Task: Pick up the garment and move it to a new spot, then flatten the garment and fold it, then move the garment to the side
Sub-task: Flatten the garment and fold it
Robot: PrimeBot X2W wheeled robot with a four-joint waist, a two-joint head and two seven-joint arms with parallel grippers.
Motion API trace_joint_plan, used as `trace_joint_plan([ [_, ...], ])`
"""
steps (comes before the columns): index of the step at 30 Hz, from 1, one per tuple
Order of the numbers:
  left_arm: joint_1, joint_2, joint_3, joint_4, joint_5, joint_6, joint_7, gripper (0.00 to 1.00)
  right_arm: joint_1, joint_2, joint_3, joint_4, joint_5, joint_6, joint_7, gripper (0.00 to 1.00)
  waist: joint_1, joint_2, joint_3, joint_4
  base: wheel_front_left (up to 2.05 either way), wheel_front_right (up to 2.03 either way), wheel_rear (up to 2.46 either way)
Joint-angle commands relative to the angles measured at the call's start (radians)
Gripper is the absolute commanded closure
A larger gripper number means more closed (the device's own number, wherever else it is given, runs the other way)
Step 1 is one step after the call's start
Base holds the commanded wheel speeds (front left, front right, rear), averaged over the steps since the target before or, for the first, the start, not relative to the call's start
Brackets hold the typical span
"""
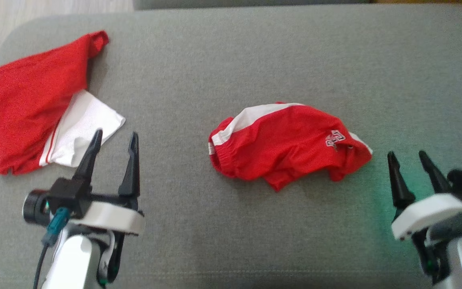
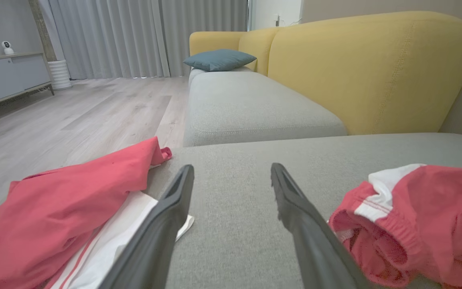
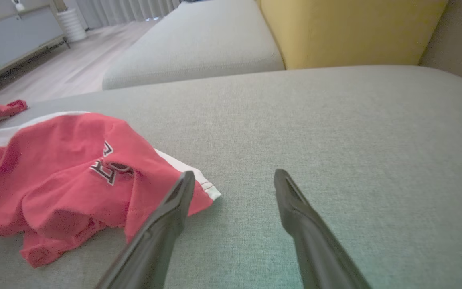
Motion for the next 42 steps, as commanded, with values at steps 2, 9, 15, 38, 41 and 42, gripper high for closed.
trace_joint_plan([
  [2,-0.068,0.002,0.033,-0.051,0.023,-0.001,-0.005,0.0,-0.088,-0.036,0.021,0.009,0.013,0.008,0.033,0.0,0.0,-0.0001,0.048,0.026,0.0,0.0,0.0],
  [9,-0.099,-0.019,0.032,-0.067,0.045,-0.004,-0.005,0.0,-0.167,-0.069,0.031,0.125,0.037,0.008,0.099,0.0,0.0,-0.0001,0.086,0.057,0.0,0.0,0.0],
  [15,-0.107,-0.032,0.039,-0.069,0.057,-0.007,-0.005,0.0,-0.202,-0.081,0.074,0.2,0.078,0.008,0.143,0.0,0.0,-0.0001,0.096,0.068,0.0,0.0,0.0],
  [38,-0.116,-0.058,0.06,-0.06,0.078,-0.027,-0.005,0.0,-0.258,-0.193,0.124,0.145,0.135,0.008,0.158,1.0,0.0,-0.0001,0.094,0.054,0.0,0.0,0.0],
  [41,-0.118,-0.063,0.059,-0.059,0.081,-0.03,-0.005,0.0,-0.321,-0.224,0.087,0.118,0.098,0.008,0.109,1.0,0.0,-0.0001,0.09,0.049,0.0,0.0,0.0],
  [42,-0.119,-0.065,0.059,-0.059,0.082,-0.03,-0.005,0.0,-0.336,-0.23,0.082,0.108,0.086,0.008,0.09,1.0,0.0,-0.0001,0.09,0.048,0.0,0.0,0.0],
])
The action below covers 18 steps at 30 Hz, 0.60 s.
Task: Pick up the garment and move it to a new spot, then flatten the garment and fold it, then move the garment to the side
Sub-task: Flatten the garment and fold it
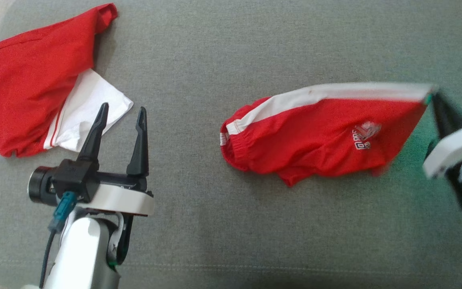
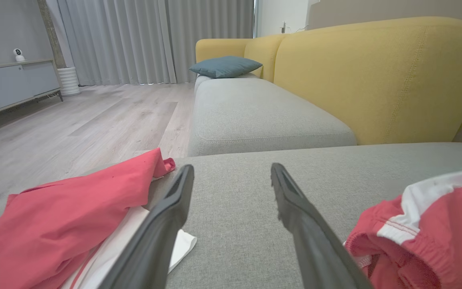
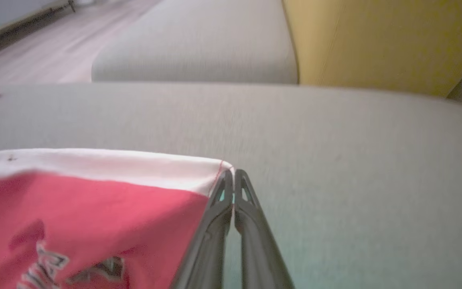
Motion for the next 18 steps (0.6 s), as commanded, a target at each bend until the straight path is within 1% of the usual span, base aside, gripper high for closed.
trace_joint_plan([
  [1,-0.04,0.005,0.035,-0.032,0.011,-0.003,-0.005,0.0,-0.051,-0.028,0.005,-0.059,-0.024,0.007,-0.047,1.0,0.0,0.0,-0.001,-0.002,0.0,0.0,0.0],
  [4,-0.041,0.001,0.035,-0.034,0.013,-0.002,-0.005,0.0,-0.062,-0.031,0.001,-0.056,-0.04,0.007,-0.066,1.0,0.0,0.0,0.0,-0.006,0.0,0.0,0.0],
  [9,-0.047,-0.004,0.036,-0.037,0.015,-0.003,-0.005,0.0,-0.056,-0.024,0.003,0.023,-0.038,0.007,-0.051,1.0,0.0,0.0,0.012,-0.012,0.0,0.0,0.0],
  [10,-0.047,-0.004,0.036,-0.037,0.015,-0.003,-0.005,0.0,-0.056,-0.024,0.003,0.023,-0.038,0.007,-0.051,1.0,0.0,0.0,0.012,-0.012,0.0,0.0,0.0],
  [13,-0.058,-0.006,0.035,-0.037,0.016,-0.005,-0.005,0.0,-0.072,-0.022,0.005,0.086,-0.033,0.007,-0.06,1.0,0.0,0.0,0.027,-0.011,0.0,0.0,0.0],
  [17,-0.07,-0.009,0.036,-0.034,0.02,-0.007,-0.005,0.0,-0.114,-0.017,0.026,0.164,-0.024,0.007,-0.105,1.0,0.0,0.0,0.041,-0.011,0.0,0.0,0.0],
  [18,-0.071,-0.009,0.036,-0.034,0.021,-0.007,-0.005,0.0,-0.124,-0.015,0.03,0.182,-0.022,0.007,-0.117,0.61,0.0,0.0,0.042,-0.011,0.0,0.0,0.0],
])
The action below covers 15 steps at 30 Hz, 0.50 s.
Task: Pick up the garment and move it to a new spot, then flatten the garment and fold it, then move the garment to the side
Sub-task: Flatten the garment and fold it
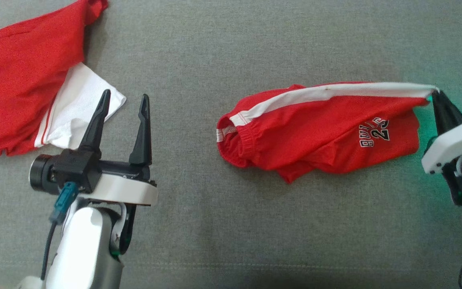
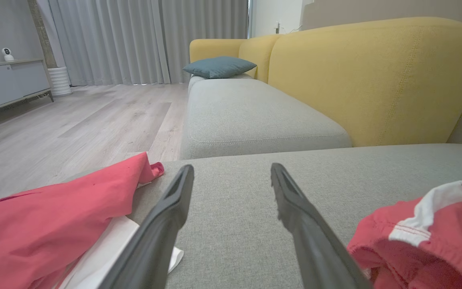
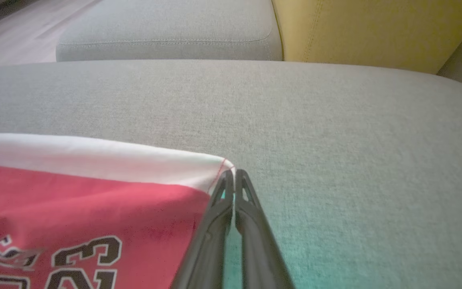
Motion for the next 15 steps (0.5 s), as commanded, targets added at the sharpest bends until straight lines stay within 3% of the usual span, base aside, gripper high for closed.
trace_joint_plan([
  [1,-0.029,0.01,0.034,-0.034,0.008,0.001,-0.005,0.0,-0.035,-0.01,0.018,-0.023,0.009,0.007,-0.026,0.0,0.0,0.0,0.001,0.0,0.0,0.0,0.0],
  [8,-0.017,0.007,0.041,-0.03,0.011,0.006,-0.005,0.0,-0.019,0.004,0.018,-0.038,0.018,0.007,-0.19,0.0,0.0,0.0,-0.015,-0.006,0.0,0.0,0.0],
  [15,0.015,0.008,0.059,-0.022,0.012,0.014,-0.005,0.0,0.099,0.053,-0.004,-0.222,-0.012,0.007,-0.27,0.0,0.0,0.0,-0.057,-0.028,0.0,0.0,0.0],
])
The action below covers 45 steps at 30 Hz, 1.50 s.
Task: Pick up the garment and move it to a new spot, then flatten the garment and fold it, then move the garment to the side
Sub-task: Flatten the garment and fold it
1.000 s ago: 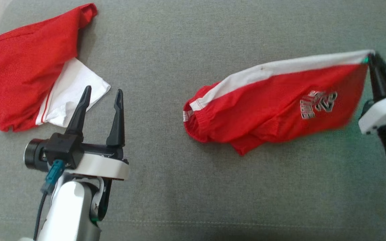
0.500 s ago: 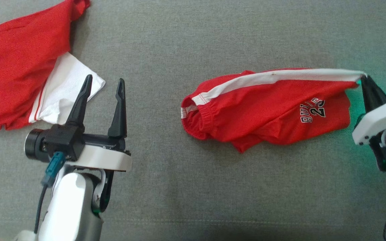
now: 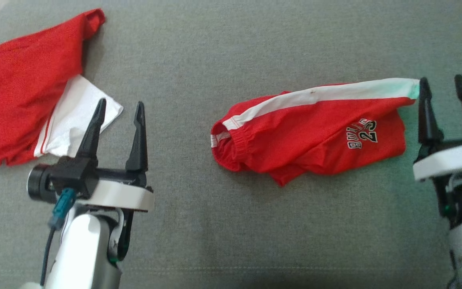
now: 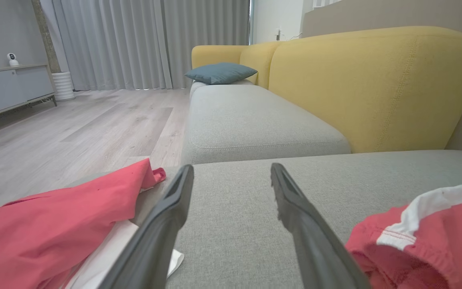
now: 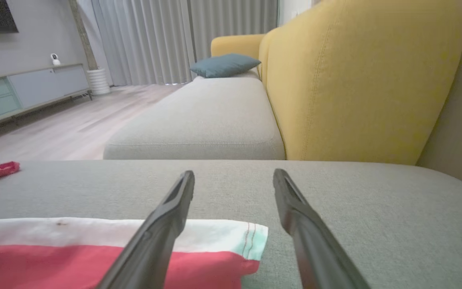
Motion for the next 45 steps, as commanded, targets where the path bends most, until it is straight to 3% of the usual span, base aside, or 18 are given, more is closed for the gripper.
trace_joint_plan([
  [1,-0.006,0.012,0.044,-0.028,0.012,0.006,-0.005,0.0,0.017,0.003,0.01,-0.06,-0.013,0.007,-0.005,0.0,0.0,-0.0001,-0.013,-0.008,0.0,0.0,0.0],
  [7,0.025,0.017,0.052,-0.019,0.015,0.009,-0.005,0.0,0.159,0.079,-0.005,-0.256,-0.044,0.007,0.052,0.0,0.0,-0.0001,-0.046,-0.022,0.0,0.0,0.0],
  [14,0.056,0.019,0.058,-0.001,0.012,0.014,-0.005,0.0,0.275,0.146,-0.014,-0.387,-0.063,0.007,0.118,0.0,0.0,-0.0001,-0.072,-0.035,0.0,0.0,0.0],
  [29,0.072,0.025,0.05,0.005,0.016,0.02,-0.005,0.0,0.31,0.171,-0.019,-0.452,-0.068,0.007,0.16,0.0,0.0,-0.0001,-0.072,-0.039,0.0,0.0,0.0],
  [32,0.047,0.022,0.027,0.016,0.01,0.0,0.002,0.0,0.308,0.171,-0.022,-0.453,-0.07,0.007,0.166,0.0,0.0,-0.0001,-0.065,-0.038,0.0,0.0,0.0],
  [35,-0.01,0.017,-0.015,0.028,-0.004,-0.04,0.062,0.0,0.304,0.169,-0.021,-0.453,-0.07,0.007,0.171,0.0,0.0,-0.0001,-0.053,-0.037,0.0,0.0,0.0],
  [39,-0.103,0.009,-0.08,0.06,-0.034,-0.089,0.216,0.0,0.291,0.164,-0.012,-0.446,-0.067,0.007,0.176,0.0,0.0,-0.0001,-0.034,-0.046,0.0,0.0,0.0],
  [45,-0.22,0.0,-0.178,0.1,-0.101,-0.125,0.419,0.0,0.277,0.164,-0.004,-0.439,-0.065,0.007,0.18,0.0,0.0,-0.0001,-0.01,-0.074,0.0,0.0,0.0],
])
